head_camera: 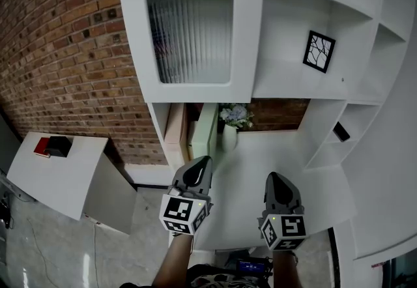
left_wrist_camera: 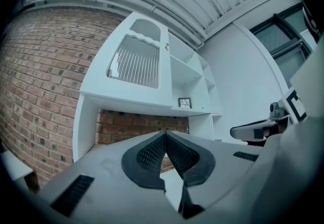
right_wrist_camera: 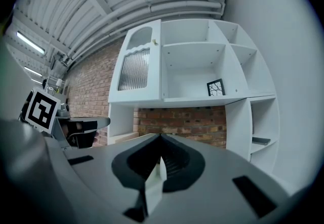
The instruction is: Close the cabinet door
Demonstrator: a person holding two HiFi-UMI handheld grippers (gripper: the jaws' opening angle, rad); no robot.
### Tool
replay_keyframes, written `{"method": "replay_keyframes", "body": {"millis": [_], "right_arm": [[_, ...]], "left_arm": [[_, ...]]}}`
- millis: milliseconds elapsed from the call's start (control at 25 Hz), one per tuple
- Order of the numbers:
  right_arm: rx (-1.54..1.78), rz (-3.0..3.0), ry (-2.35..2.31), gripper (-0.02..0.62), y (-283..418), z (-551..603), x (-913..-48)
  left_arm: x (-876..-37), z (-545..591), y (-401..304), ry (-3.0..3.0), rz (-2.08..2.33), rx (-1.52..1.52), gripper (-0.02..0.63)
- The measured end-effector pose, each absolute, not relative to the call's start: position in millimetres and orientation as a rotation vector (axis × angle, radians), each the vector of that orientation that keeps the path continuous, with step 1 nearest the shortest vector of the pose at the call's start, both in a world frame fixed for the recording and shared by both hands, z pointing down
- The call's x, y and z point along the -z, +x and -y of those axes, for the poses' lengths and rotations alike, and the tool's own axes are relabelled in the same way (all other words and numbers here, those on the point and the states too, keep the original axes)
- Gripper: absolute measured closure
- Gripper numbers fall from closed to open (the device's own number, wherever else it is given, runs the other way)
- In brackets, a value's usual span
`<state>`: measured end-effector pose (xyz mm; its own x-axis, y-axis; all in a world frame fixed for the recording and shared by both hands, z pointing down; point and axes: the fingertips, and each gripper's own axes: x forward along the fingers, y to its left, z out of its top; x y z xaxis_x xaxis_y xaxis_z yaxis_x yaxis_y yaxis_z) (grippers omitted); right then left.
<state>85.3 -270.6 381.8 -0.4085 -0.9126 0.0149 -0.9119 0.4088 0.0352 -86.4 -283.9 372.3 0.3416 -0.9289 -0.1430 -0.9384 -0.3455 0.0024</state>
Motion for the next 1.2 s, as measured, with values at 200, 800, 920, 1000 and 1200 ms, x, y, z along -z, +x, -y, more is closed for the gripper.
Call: {"method": "replay_keyframes", "body": {"millis": [200,800,920,1000,1200], "right_arm": [[0.048,2.598,1.697,0.592,86,268,-381],[0.025,2.6,1.704,0.592,93,276,-381],[0.021,2.604,1.7,0.592,92,277,-383],[0.016,2.604,1.7,0.592,93,278,-383],[0.01,2.604,1.702,0.593,93,281,-383]], "left_arm": [[-372,281,-85,-2.516,-1.732,-0.184,0.591],[-378,290,-83,-2.532,-1.744,-0.179,0.591],[-380,291,-83,-2.534,-1.749,-0.177,0.591],[-380,292,-83,-2.536,-1.752,-0.177,0.591],[-380,295,-83,-2.542,-1.755,-0.182,0.591]]}}
